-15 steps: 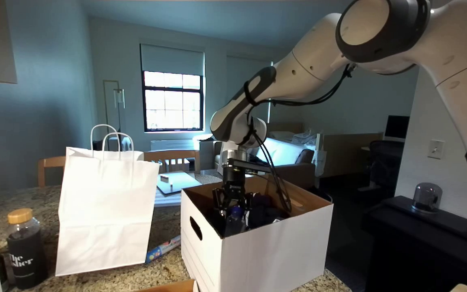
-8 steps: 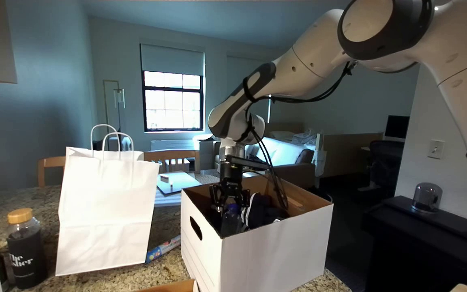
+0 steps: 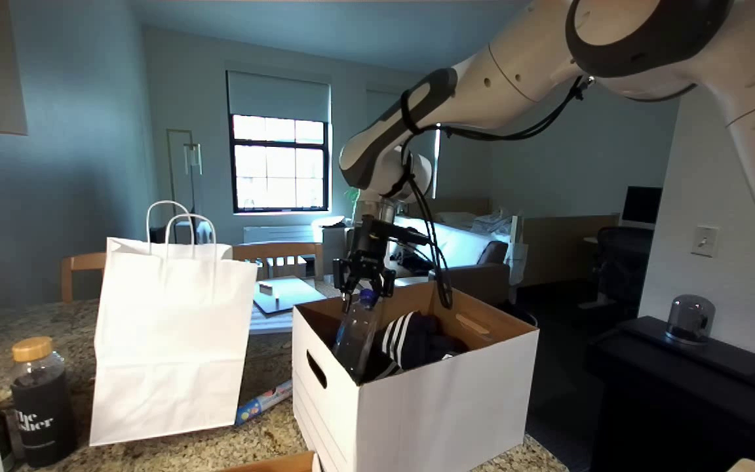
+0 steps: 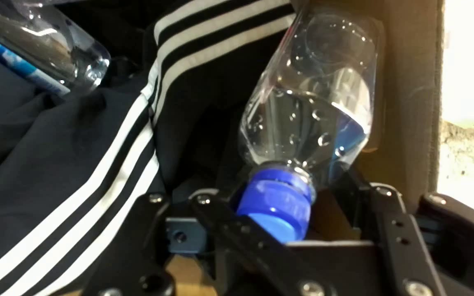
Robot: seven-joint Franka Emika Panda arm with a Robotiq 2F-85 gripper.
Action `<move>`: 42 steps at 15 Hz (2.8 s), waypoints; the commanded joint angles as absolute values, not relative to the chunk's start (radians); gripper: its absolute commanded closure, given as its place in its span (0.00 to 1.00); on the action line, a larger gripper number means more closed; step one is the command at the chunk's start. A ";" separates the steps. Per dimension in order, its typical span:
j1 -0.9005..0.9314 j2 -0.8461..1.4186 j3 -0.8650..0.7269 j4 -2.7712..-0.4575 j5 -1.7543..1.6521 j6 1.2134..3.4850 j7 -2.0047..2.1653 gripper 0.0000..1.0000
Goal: Remove three empty water bottles from the white storage box
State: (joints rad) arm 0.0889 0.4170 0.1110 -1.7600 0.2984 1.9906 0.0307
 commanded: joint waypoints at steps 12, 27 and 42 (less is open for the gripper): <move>0.080 0.260 0.119 -1.697 0.358 2.069 0.047 0.73; 0.296 0.219 0.279 -2.018 0.456 2.390 0.142 0.73; 0.485 0.565 0.325 -2.051 0.287 2.877 0.225 0.73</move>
State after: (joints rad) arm 0.4504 0.5352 0.3318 -2.0479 0.3339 2.8465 0.1800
